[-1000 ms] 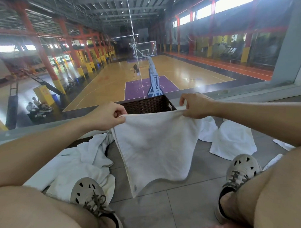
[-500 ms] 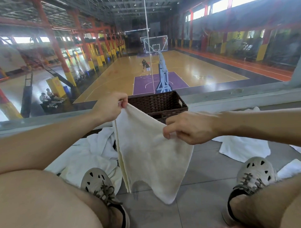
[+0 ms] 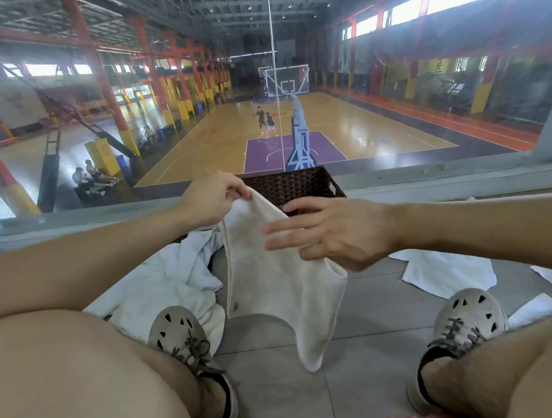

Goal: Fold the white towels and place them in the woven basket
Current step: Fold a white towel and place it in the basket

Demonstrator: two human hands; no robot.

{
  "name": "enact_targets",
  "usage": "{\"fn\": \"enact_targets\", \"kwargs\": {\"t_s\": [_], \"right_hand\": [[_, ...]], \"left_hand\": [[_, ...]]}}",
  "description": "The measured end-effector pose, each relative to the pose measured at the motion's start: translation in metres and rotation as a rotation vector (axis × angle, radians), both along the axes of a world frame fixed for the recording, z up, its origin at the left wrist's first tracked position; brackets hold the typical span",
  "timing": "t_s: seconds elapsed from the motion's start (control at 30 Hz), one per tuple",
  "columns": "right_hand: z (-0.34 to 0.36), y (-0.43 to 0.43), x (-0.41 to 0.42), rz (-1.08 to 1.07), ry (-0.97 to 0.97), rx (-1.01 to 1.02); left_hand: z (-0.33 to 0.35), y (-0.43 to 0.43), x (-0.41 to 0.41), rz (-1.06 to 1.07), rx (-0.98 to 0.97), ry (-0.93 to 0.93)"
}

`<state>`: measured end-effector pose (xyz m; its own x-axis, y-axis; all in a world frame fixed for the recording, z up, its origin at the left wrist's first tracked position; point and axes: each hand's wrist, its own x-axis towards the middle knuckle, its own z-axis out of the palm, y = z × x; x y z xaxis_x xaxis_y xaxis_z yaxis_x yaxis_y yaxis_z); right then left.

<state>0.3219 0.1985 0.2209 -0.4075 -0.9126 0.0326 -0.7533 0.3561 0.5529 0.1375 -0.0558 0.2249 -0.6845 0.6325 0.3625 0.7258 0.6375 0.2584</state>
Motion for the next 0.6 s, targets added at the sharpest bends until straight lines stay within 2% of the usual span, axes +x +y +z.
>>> {"fn": "enact_targets", "kwargs": {"t_s": [0.1, 0.17, 0.27, 0.4, 0.6], "right_hand": [[-0.006, -0.01, 0.005, -0.069, -0.238, -0.05], [-0.01, -0.007, 0.001, -0.199, -0.207, -0.174], [-0.008, 0.006, -0.009, -0.521, -0.158, -0.423], [-0.003, 0.017, -0.021, -0.526, -0.041, -0.62], [0.001, 0.008, -0.03, -0.684, -0.081, -0.707]], "left_hand": [[-0.001, 0.005, 0.004, -0.074, -0.055, 0.006], [-0.001, 0.007, 0.008, -0.125, -0.102, 0.014], [-0.003, 0.01, 0.011, -0.151, -0.112, -0.017], [0.004, 0.019, 0.023, -0.192, -0.036, -0.126], [0.017, 0.034, 0.047, -0.278, 0.044, -0.403]]}}
